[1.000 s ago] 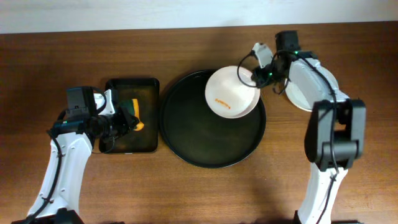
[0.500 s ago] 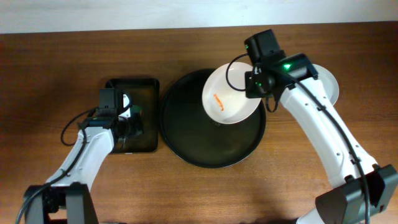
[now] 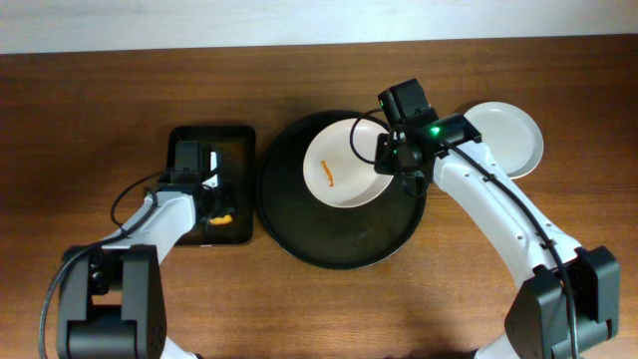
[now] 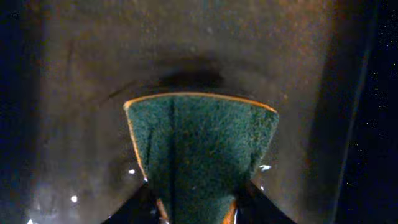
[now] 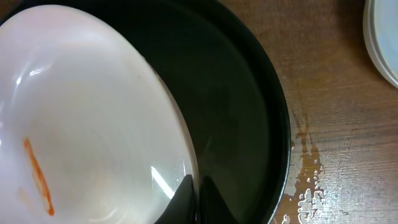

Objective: Clean dirty plates on tray and stack at the side

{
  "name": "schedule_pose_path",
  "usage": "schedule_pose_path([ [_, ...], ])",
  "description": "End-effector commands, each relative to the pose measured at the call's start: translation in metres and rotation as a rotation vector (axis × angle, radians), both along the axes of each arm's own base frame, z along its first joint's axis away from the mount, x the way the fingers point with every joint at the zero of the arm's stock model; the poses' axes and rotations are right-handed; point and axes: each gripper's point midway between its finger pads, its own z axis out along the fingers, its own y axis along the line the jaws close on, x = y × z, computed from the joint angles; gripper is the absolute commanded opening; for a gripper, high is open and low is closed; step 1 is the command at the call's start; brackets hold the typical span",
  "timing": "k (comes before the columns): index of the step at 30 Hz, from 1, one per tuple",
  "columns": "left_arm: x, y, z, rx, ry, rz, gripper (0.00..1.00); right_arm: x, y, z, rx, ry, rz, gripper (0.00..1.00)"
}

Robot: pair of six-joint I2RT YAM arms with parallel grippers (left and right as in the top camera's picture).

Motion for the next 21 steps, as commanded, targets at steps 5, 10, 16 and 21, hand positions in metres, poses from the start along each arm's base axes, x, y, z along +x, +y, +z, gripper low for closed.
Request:
schedule_pose_path([
  [5, 0.023, 0.006, 0.02, 0.018, -0.063, 0.016, 0.69, 0.0, 0.004, -0.001, 0.014, -0.002, 0.001, 0.04],
  [10, 0.034, 0.013, 0.02, 0.056, -0.111, 0.034, 0.73, 0.003, 0.005, 0.0, 0.018, -0.013, 0.001, 0.04],
  [16, 0.035, 0.013, -0.003, 0.055, -0.088, 0.033, 0.0, 0.008, 0.008, 0.003, 0.034, -0.034, 0.004, 0.04],
  [21, 0.022, 0.012, 0.046, 0.05, -0.096, 0.031, 0.86, -0.004, 0.004, -0.003, 0.004, 0.015, 0.029, 0.04],
])
